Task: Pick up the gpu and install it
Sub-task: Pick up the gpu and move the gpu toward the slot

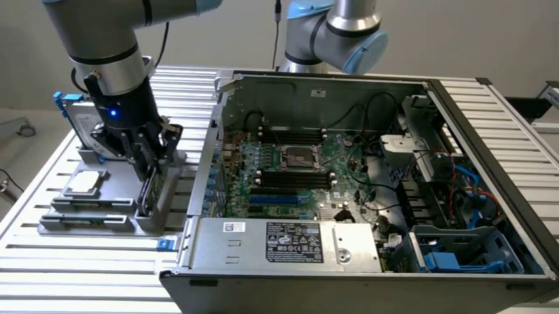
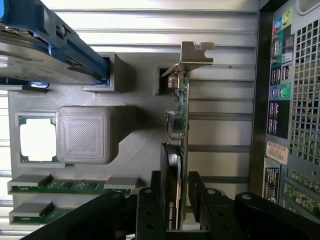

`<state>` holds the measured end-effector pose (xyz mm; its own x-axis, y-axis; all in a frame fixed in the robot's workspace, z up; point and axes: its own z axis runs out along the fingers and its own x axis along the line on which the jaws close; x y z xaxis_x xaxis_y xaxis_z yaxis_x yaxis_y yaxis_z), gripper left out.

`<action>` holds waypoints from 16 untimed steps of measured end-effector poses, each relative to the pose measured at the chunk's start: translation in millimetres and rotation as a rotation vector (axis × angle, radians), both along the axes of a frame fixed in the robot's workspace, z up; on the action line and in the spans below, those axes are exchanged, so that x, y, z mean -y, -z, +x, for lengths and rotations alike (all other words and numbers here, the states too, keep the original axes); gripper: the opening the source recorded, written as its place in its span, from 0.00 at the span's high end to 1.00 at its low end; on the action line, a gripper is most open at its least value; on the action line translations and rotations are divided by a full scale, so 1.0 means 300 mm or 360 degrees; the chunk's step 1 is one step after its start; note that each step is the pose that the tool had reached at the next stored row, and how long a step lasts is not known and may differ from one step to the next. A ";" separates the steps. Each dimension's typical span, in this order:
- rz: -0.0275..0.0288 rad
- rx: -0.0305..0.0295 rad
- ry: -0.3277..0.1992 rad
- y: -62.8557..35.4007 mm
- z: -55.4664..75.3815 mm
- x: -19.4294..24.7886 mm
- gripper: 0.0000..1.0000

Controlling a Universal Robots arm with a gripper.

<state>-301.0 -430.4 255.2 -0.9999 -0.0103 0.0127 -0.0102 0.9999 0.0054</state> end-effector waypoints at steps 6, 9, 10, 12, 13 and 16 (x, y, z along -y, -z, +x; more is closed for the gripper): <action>-0.00004 -0.00010 0.0002 0.023 -0.006 0.000 0.64; -0.00004 -0.00020 0.0002 0.026 -0.008 0.000 0.64; -0.00003 -0.00018 0.0002 0.027 -0.009 0.000 0.64; -0.00001 -0.00017 0.0003 0.029 -0.009 0.001 0.64; -0.00001 -0.00017 0.0003 0.031 -0.009 0.001 0.64; -0.00002 -0.00022 0.0003 0.034 -0.008 0.003 0.64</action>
